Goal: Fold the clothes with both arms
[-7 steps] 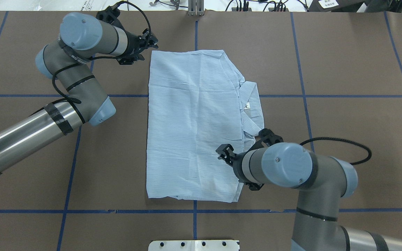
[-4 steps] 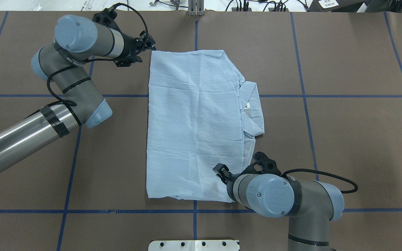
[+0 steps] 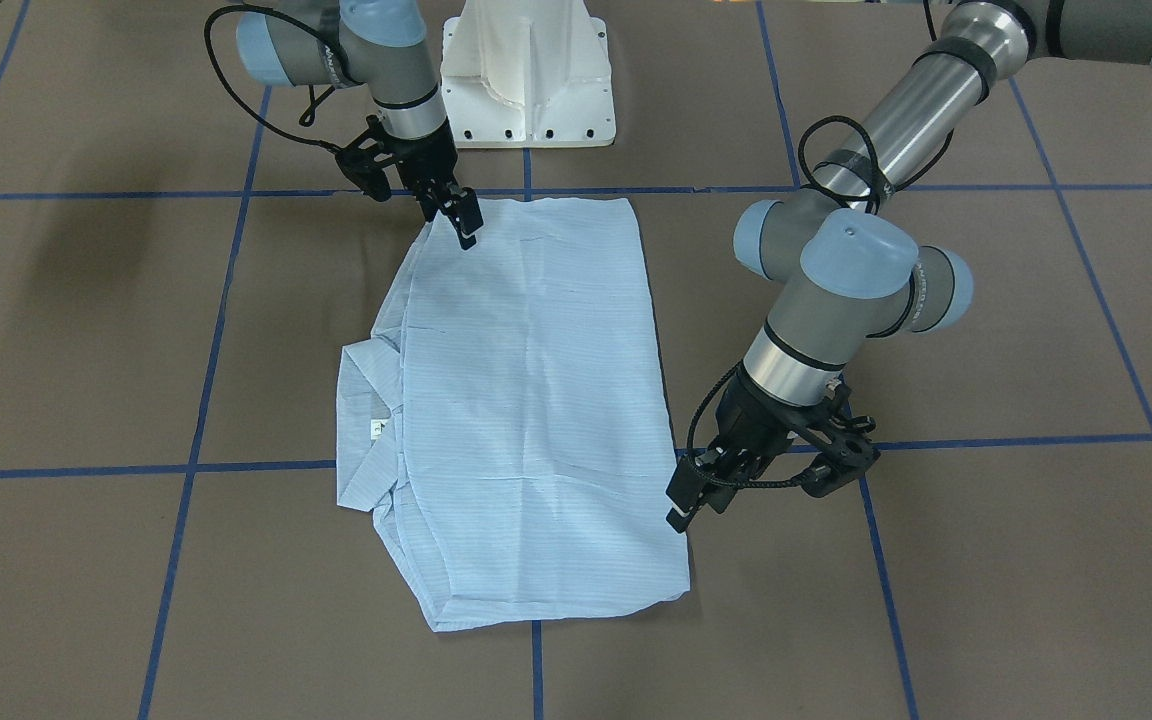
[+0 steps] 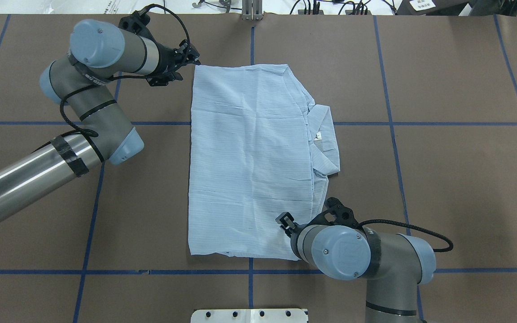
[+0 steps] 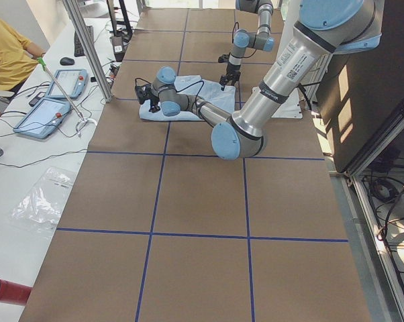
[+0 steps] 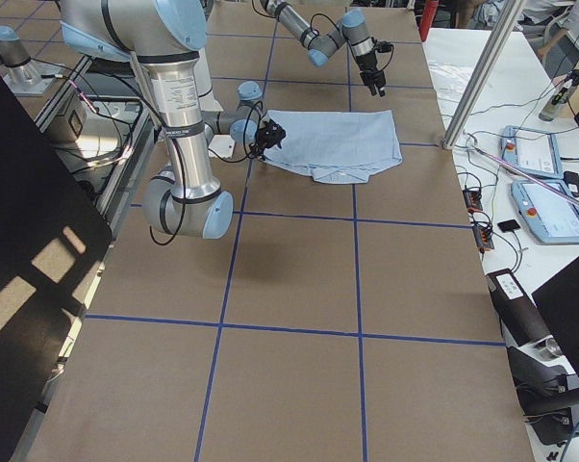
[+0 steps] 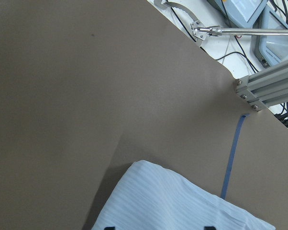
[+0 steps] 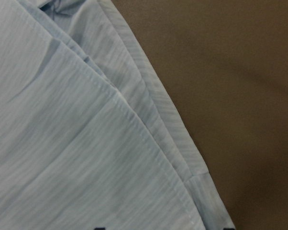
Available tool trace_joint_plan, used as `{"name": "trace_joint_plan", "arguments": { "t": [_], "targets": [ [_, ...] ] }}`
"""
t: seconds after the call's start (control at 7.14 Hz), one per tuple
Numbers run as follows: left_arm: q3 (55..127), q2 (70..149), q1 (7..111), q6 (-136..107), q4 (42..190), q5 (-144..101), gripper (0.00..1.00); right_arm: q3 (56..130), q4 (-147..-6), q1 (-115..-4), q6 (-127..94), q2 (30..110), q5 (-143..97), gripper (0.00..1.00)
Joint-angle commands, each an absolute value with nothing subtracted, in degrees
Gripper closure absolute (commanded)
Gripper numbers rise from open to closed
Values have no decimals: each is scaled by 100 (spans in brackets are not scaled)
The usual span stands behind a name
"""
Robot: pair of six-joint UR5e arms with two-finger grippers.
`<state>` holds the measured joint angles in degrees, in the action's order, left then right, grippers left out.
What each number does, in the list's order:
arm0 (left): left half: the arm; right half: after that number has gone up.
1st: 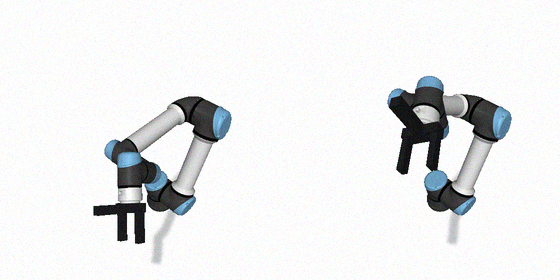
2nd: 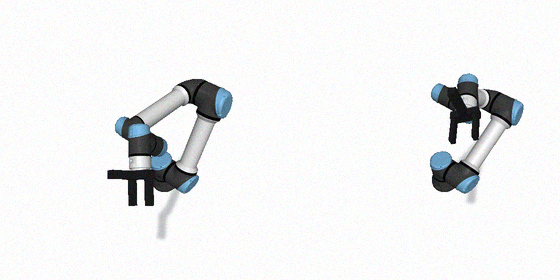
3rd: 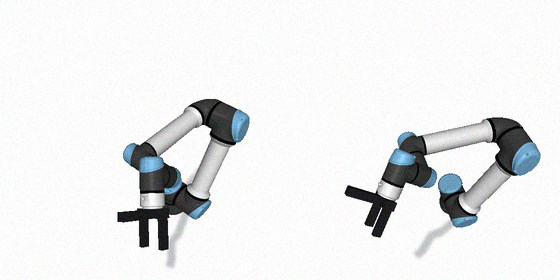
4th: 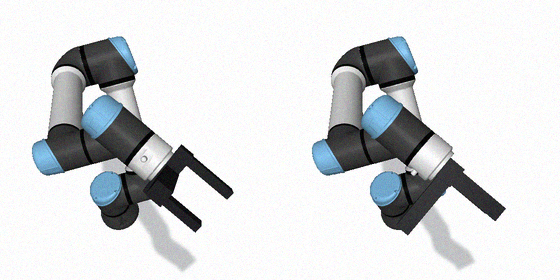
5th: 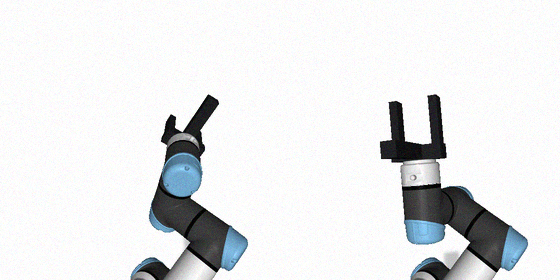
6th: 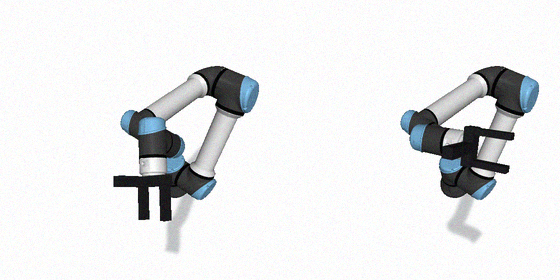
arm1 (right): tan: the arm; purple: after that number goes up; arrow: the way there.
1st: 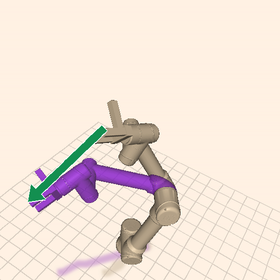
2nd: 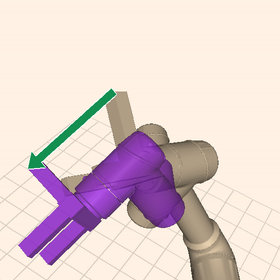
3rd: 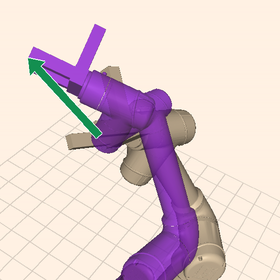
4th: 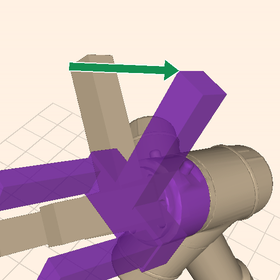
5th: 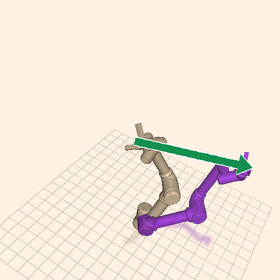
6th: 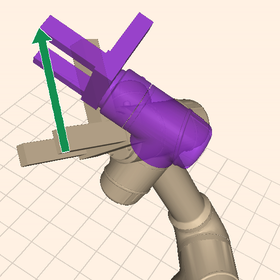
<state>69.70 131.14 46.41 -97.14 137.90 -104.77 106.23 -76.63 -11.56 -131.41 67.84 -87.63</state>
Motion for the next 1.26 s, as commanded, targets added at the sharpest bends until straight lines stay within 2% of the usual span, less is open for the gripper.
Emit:
{"name": "trace_joint_plan", "arguments": {
  "t": [0.0, 0.14, 0.42, 0.84, 0.98, 1.12],
  "targets": [
    [6970, 13113, 4632, -9721, 13790, -10477, 31, 10626, -7768, -1169, -13148, 6785, -8763, 40],
    [6970, 13113, 4632, -9721, 13781, -10477, 31, 10652, -7935, -1169, -13148, 6768, -8763, 52],
    [6970, 13122, 4632, -9721, 13755, -10477, 31, 10687, -7954, -1178, -13148, 6785, -8763, 100],
    [7031, 13122, 4632, -9738, 13737, -10485, 31, 10827, -8259, -1178, -13148, 6759, -8771, 100],
    [7284, 12974, 4580, -9982, 13737, -10485, 31, 10993, -8427, -1178, -13148, 6767, -8780, 100],
    [7834, 12607, 4449, -10245, 13729, -10494, 32, 11013, -8463, -1169, -13148, 6759, -8780, 100]
  ]
}}
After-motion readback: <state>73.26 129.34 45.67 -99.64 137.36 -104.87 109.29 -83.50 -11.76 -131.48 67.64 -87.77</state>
